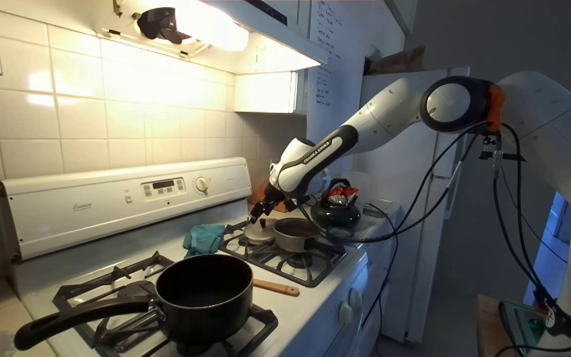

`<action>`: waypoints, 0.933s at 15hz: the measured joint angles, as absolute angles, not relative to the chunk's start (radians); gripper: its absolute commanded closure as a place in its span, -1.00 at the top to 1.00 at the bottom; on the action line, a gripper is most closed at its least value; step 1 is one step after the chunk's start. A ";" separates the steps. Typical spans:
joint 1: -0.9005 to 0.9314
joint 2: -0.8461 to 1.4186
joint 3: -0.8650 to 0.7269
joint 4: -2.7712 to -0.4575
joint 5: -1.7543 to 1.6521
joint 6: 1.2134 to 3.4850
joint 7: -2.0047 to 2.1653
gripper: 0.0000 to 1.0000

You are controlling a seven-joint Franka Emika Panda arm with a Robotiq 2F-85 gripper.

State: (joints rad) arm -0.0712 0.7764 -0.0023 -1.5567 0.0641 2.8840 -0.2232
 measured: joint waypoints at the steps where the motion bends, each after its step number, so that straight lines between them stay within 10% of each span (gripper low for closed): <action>1: -0.071 0.786 0.002 -1.544 0.064 2.879 -0.218 0.31; 9: -0.075 0.807 -0.010 -1.513 0.064 2.874 -0.165 -0.86; 10: -0.076 0.806 -0.017 -1.513 0.064 2.874 -0.159 0.02; 14: -0.077 0.806 -0.036 -1.513 0.064 2.874 -0.138 0.21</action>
State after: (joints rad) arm -0.0772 0.8065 -0.0360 -1.5131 0.0641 2.8740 -0.1380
